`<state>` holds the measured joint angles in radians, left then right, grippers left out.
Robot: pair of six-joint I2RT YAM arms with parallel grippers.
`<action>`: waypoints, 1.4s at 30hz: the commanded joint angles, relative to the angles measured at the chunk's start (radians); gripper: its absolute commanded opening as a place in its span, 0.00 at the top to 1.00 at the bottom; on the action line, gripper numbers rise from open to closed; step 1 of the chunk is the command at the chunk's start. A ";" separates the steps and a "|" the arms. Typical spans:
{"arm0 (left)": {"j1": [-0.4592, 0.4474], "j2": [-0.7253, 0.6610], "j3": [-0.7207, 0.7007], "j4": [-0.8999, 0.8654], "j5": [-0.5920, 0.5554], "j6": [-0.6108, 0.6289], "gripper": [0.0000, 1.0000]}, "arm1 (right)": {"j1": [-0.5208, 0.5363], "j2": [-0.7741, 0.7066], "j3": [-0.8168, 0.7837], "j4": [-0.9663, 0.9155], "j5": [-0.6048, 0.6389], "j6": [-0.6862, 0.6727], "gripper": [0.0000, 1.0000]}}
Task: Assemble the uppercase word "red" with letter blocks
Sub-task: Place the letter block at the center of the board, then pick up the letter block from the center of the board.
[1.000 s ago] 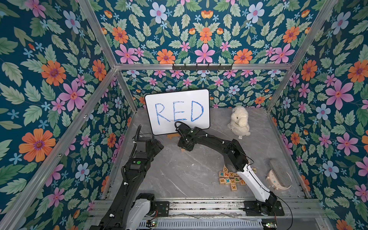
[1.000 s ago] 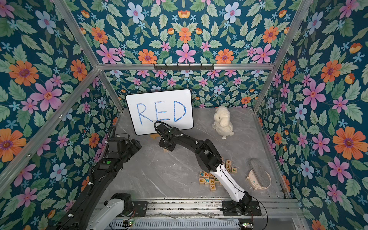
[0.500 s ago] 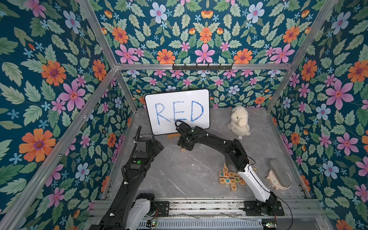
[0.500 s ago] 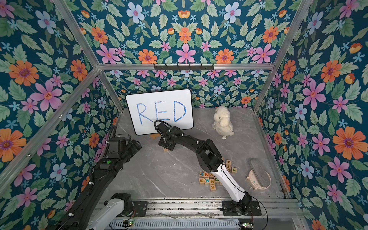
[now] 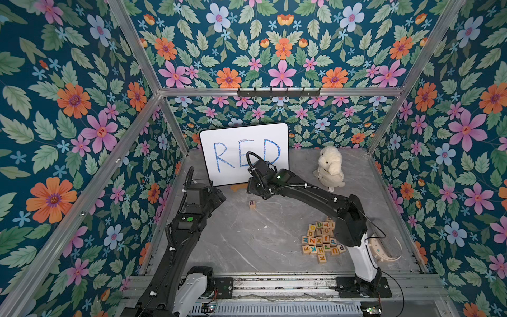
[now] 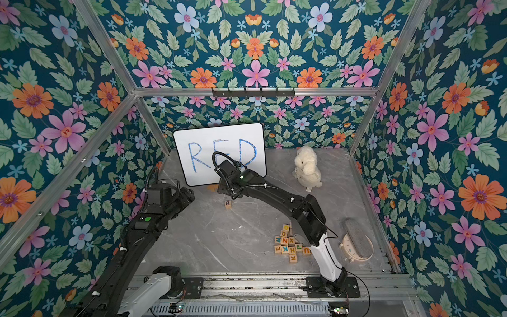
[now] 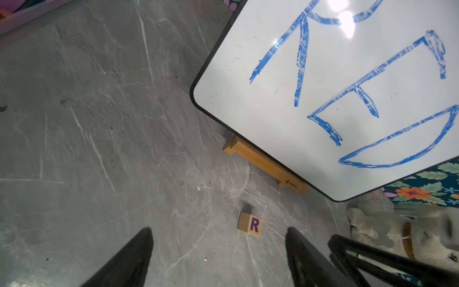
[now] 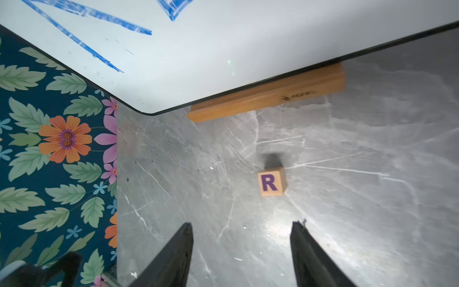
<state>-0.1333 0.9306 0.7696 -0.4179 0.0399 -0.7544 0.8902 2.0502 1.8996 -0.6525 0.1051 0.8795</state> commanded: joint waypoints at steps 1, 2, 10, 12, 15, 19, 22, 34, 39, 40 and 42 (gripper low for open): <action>-0.012 0.016 0.011 0.062 0.091 0.011 0.18 | -0.007 -0.132 -0.157 0.059 0.126 -0.124 0.29; -0.025 0.021 0.011 0.082 0.105 0.008 0.19 | -0.008 -0.186 -0.219 0.062 0.174 -0.139 0.23; -0.296 0.171 0.062 0.179 0.013 0.005 0.20 | -0.031 -0.572 -0.669 0.076 0.398 -0.179 0.01; -0.351 0.234 0.095 0.179 0.021 -0.003 0.20 | -0.051 -0.654 -0.747 0.045 0.382 -0.147 0.01; -0.438 0.303 0.132 0.177 -0.012 -0.040 0.21 | -0.067 -0.776 -0.852 0.027 0.385 -0.130 0.01; -0.588 0.372 0.132 0.188 -0.010 -0.033 0.23 | -0.069 -0.948 -0.971 0.000 0.373 -0.123 0.01; -0.692 0.453 0.182 0.113 0.051 0.072 0.24 | -0.069 -1.100 -1.040 -0.062 0.350 -0.108 0.03; -0.853 0.644 0.303 0.071 0.119 0.127 0.23 | -0.069 -1.434 -1.189 -0.237 0.336 0.076 0.11; -0.854 0.667 0.342 0.076 0.138 0.109 0.22 | -0.069 -1.378 -1.178 -0.267 0.353 0.108 0.12; -0.854 0.662 0.330 0.087 0.129 0.106 0.22 | -0.070 -1.365 -1.179 -0.267 0.352 0.109 0.13; -0.854 0.638 0.297 0.109 0.091 0.096 0.22 | -0.069 -1.338 -1.181 -0.253 0.351 0.098 0.15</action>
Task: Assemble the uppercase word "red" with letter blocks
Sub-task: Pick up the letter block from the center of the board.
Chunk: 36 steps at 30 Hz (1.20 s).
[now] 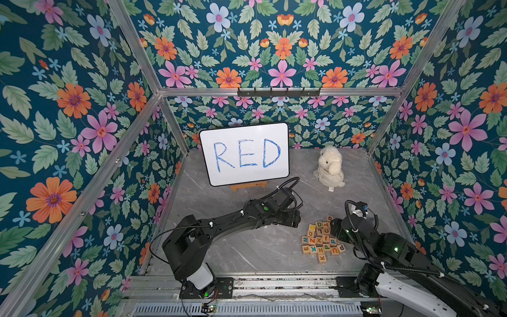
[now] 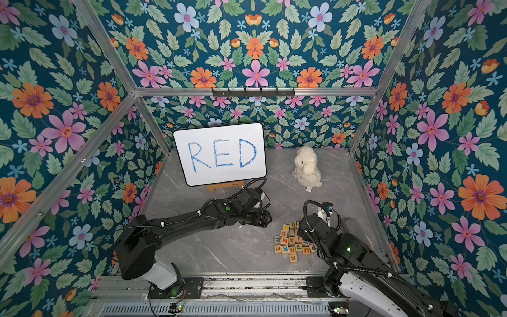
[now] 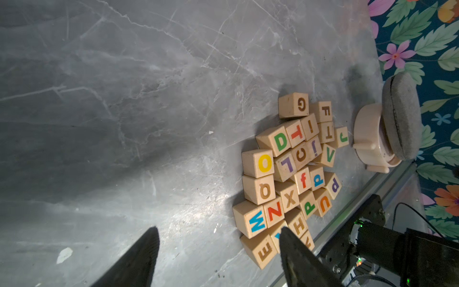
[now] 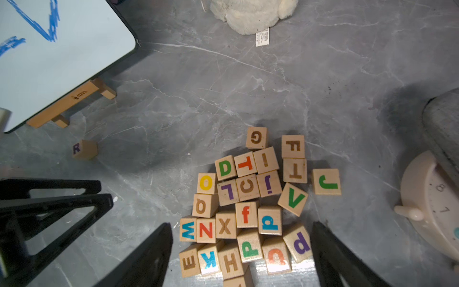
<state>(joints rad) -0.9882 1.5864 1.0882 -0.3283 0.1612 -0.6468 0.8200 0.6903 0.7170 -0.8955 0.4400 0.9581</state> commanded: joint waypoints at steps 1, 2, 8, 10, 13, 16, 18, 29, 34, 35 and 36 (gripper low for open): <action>0.000 -0.031 -0.034 0.024 -0.048 -0.012 0.22 | -0.001 0.032 0.000 0.003 0.017 0.010 0.15; 0.001 -0.044 -0.041 0.020 -0.073 -0.019 0.22 | -0.001 0.048 0.004 0.017 0.018 0.005 0.15; 0.000 -0.123 -0.049 0.000 -0.192 0.004 0.20 | -0.041 0.155 0.013 0.141 -0.072 -0.053 0.15; 0.000 -0.155 -0.099 0.031 -0.211 -0.036 0.20 | -0.047 0.197 0.029 0.129 -0.111 -0.041 0.16; 0.001 -0.193 -0.163 0.113 -0.212 -0.076 0.19 | -0.047 0.242 0.042 0.070 -0.137 0.005 0.21; 0.000 -0.201 -0.166 0.157 -0.225 -0.078 0.18 | -0.047 0.256 0.025 0.051 -0.156 0.032 0.23; 0.001 -0.193 -0.155 0.165 -0.233 -0.078 0.18 | -0.046 0.255 0.018 0.054 -0.174 0.030 0.23; 0.000 -0.210 -0.160 0.160 -0.219 -0.042 0.22 | -0.046 0.238 0.005 0.053 -0.198 -0.003 0.24; 0.001 -0.216 -0.160 0.005 -0.104 -0.019 0.22 | -0.046 0.220 0.021 0.067 -0.238 -0.102 0.25; 0.001 -0.209 -0.161 -0.048 -0.089 -0.016 0.22 | -0.045 0.214 0.015 0.091 -0.288 -0.154 0.29; 0.000 -0.205 -0.163 -0.091 -0.085 -0.014 0.22 | -0.045 0.210 0.007 0.122 -0.338 -0.199 0.38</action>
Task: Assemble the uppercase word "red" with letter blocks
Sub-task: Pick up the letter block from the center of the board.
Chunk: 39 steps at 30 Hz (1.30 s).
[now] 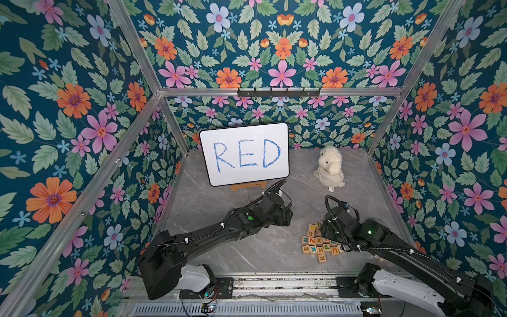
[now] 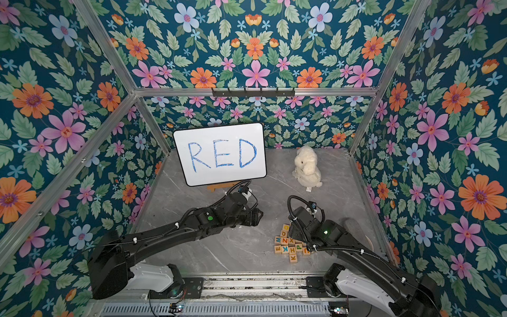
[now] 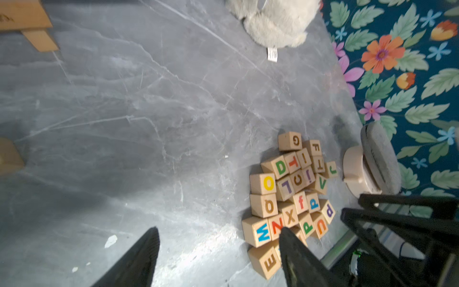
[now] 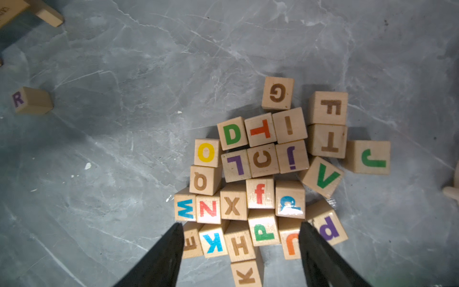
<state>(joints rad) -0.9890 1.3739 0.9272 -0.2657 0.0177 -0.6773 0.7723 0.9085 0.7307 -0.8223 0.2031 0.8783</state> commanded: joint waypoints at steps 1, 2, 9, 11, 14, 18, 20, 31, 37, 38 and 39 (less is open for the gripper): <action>0.001 0.009 -0.002 -0.187 0.054 0.015 0.22 | 0.004 -0.010 -0.014 0.068 -0.143 -0.144 0.43; 0.001 0.007 -0.003 -0.208 0.044 0.013 0.22 | 0.007 -0.008 -0.019 0.076 -0.180 -0.165 0.44; 0.002 -0.063 -0.074 -0.081 -0.067 -0.054 0.20 | 0.170 0.086 0.004 0.093 -0.187 -0.302 0.47; 0.002 -0.070 -0.079 -0.071 -0.095 -0.078 0.20 | 0.171 0.138 0.016 0.097 -0.223 -0.318 0.47; 0.002 -0.087 -0.087 -0.083 -0.147 -0.118 0.19 | 0.171 0.193 0.029 0.097 -0.210 -0.322 0.47; 0.011 -0.130 -0.129 -0.060 -0.195 -0.168 0.16 | 0.171 0.232 0.029 0.135 -0.202 -0.318 0.53; 0.023 -0.151 -0.147 -0.049 -0.193 -0.181 0.15 | 0.171 0.249 0.029 0.152 -0.219 -0.318 0.59; 0.064 -0.188 -0.192 -0.044 -0.187 -0.225 0.15 | 0.192 0.365 0.022 0.207 -0.258 -0.359 0.58; 0.069 -0.200 -0.196 -0.049 -0.199 -0.228 0.14 | 0.211 0.422 0.026 0.216 -0.271 -0.351 0.58; 0.073 -0.203 -0.198 -0.047 -0.200 -0.228 0.14 | 0.218 0.428 0.025 0.214 -0.267 -0.349 0.58; 0.076 -0.205 -0.200 -0.048 -0.200 -0.227 0.14 | 0.224 0.435 0.025 0.209 -0.258 -0.349 0.57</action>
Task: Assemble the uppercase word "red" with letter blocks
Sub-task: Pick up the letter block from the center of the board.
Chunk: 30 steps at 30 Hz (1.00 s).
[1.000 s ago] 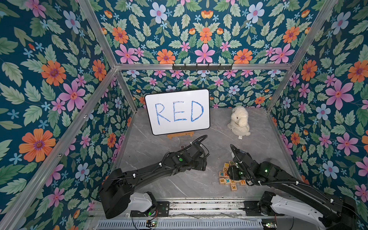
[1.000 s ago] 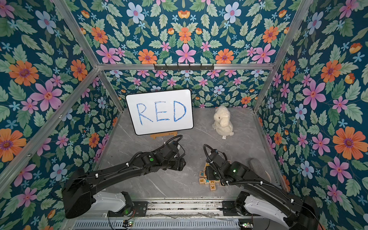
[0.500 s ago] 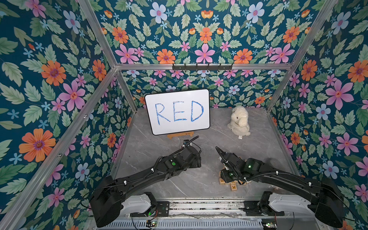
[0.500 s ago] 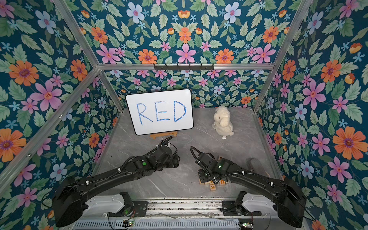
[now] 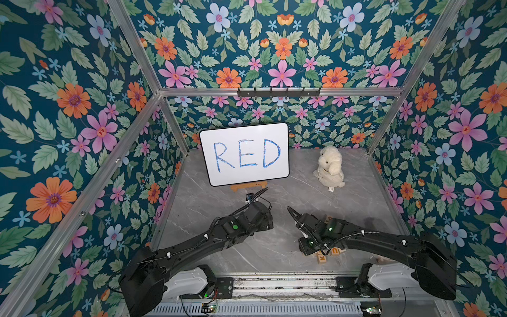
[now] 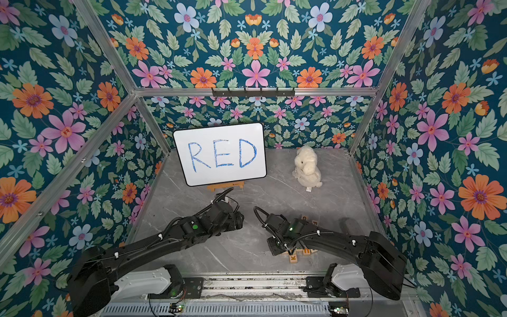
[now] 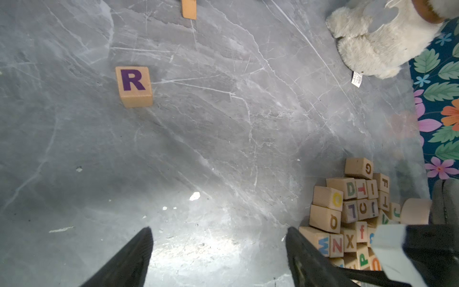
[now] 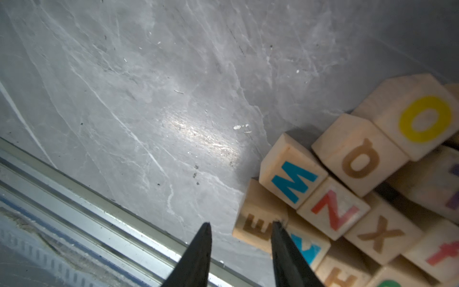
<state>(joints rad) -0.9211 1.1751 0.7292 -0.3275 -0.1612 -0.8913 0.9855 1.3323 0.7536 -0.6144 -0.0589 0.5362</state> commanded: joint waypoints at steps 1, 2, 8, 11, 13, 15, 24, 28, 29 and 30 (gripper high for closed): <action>0.008 -0.007 -0.001 0.014 -0.020 -0.012 0.14 | 0.014 0.014 0.002 -0.007 0.014 -0.008 0.57; 0.010 -0.008 -0.002 0.014 -0.019 -0.012 0.14 | 0.016 0.018 0.002 -0.020 0.027 -0.009 0.57; 0.011 -0.010 -0.002 0.014 -0.018 -0.011 0.14 | 0.019 0.016 0.000 -0.021 0.009 -0.005 0.57; 0.011 -0.013 -0.004 0.013 -0.021 -0.011 0.14 | 0.035 0.006 0.000 -0.003 0.027 0.003 0.56; 0.011 -0.015 -0.005 0.014 -0.023 -0.014 0.14 | 0.039 0.000 0.001 -0.002 0.056 0.016 0.56; 0.011 -0.016 -0.006 0.011 -0.025 -0.017 0.14 | 0.039 -0.004 0.006 -0.017 0.097 0.032 0.56; 0.011 -0.005 0.000 0.009 -0.025 -0.013 0.14 | 0.039 -0.003 -0.008 -0.020 0.170 0.068 0.51; 0.012 0.007 0.005 0.008 -0.021 -0.010 0.14 | 0.039 0.022 -0.013 0.016 0.148 0.071 0.51; 0.012 0.009 0.007 0.005 -0.021 -0.011 0.14 | 0.039 0.032 -0.011 0.023 0.138 0.070 0.51; 0.011 0.009 0.009 0.003 -0.024 -0.011 0.14 | 0.039 0.042 -0.009 0.027 0.126 0.070 0.51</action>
<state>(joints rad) -0.9108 1.1816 0.7303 -0.3248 -0.1696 -0.8944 1.0237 1.3560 0.7425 -0.6144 0.0853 0.5945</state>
